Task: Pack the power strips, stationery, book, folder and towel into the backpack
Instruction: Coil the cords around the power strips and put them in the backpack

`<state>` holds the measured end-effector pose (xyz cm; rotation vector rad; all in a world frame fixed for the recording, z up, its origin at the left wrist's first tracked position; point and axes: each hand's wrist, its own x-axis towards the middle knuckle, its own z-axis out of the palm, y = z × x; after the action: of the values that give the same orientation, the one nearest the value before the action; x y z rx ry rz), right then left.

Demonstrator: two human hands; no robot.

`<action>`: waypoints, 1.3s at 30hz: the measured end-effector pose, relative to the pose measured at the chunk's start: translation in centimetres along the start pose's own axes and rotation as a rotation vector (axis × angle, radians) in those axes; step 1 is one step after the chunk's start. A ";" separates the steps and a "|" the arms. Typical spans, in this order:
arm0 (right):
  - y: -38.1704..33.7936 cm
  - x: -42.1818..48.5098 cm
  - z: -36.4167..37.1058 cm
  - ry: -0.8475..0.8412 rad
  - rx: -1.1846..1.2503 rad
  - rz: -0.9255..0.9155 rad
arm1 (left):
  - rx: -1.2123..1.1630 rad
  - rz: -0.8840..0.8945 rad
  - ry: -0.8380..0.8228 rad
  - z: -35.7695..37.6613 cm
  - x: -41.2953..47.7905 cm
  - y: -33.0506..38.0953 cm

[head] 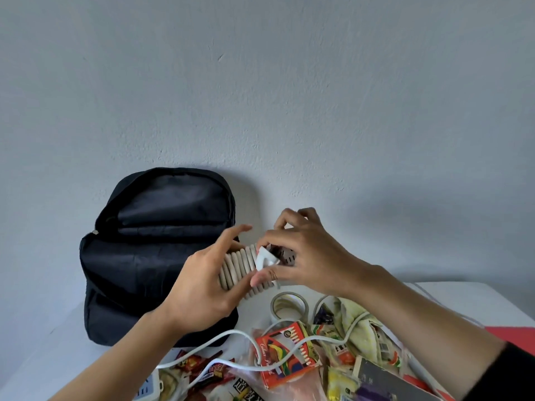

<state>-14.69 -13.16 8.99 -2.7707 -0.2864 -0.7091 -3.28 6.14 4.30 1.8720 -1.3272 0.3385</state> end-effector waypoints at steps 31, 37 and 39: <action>-3.5 11.6 8.7 0.480 0.520 0.330 | -0.392 -0.178 -0.070 -8.4 1.2 -8.8; -3.5 16.2 11.5 0.518 0.612 0.396 | -0.053 -0.386 0.140 -13.8 2.0 -17.4; -3.4 17.8 12.6 0.524 0.644 0.434 | 0.282 -0.503 -0.017 -14.5 1.6 -21.5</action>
<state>5.29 -3.93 7.84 -1.8689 0.1687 -0.9729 19.52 18.48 4.93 2.3682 -0.8032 0.2535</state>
